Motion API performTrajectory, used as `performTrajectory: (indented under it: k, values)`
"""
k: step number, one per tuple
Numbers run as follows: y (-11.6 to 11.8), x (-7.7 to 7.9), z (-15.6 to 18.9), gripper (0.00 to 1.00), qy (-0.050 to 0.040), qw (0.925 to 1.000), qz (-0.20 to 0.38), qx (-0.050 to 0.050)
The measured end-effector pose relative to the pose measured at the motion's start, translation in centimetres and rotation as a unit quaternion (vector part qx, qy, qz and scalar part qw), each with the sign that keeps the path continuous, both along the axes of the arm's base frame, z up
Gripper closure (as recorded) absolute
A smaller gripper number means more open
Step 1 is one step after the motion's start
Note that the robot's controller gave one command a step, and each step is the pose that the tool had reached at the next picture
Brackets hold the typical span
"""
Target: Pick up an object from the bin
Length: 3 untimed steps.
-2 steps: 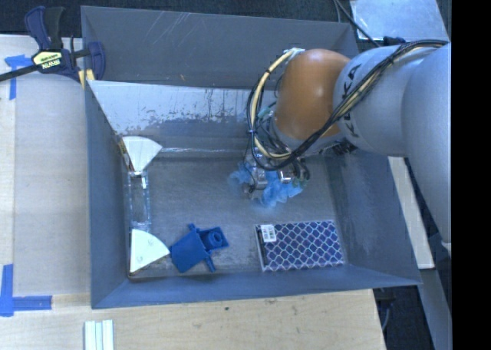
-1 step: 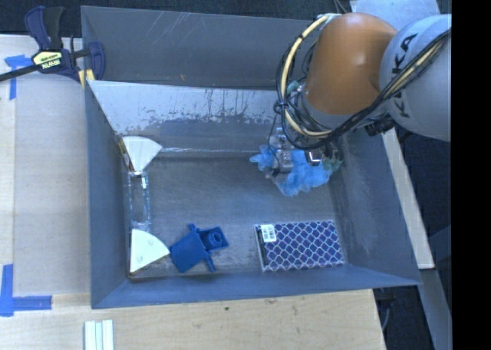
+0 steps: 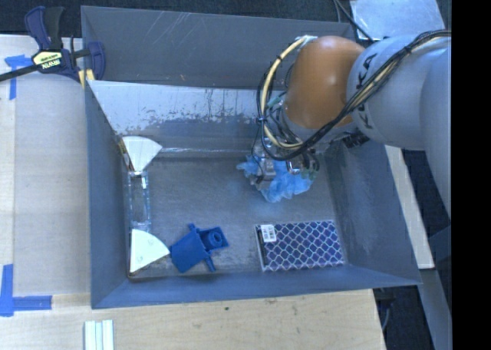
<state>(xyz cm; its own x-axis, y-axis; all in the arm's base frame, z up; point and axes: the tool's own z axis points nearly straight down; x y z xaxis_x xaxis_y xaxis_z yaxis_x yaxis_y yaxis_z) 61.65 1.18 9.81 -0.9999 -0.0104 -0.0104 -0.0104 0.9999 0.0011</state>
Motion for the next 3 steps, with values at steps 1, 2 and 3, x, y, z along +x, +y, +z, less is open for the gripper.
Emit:
performTrajectory:
  k: [1,2,3]
  values:
    - [0.0,-0.6,7.4,1.00,0.0029,1.0000,-0.006,0.000]
    - [0.2,0.3,0.2,1.00,-0.0029,1.0000,-0.006,0.000]
    - [-0.5,-0.6,7.2,1.00,0.0018,1.0000,-0.007,0.000]
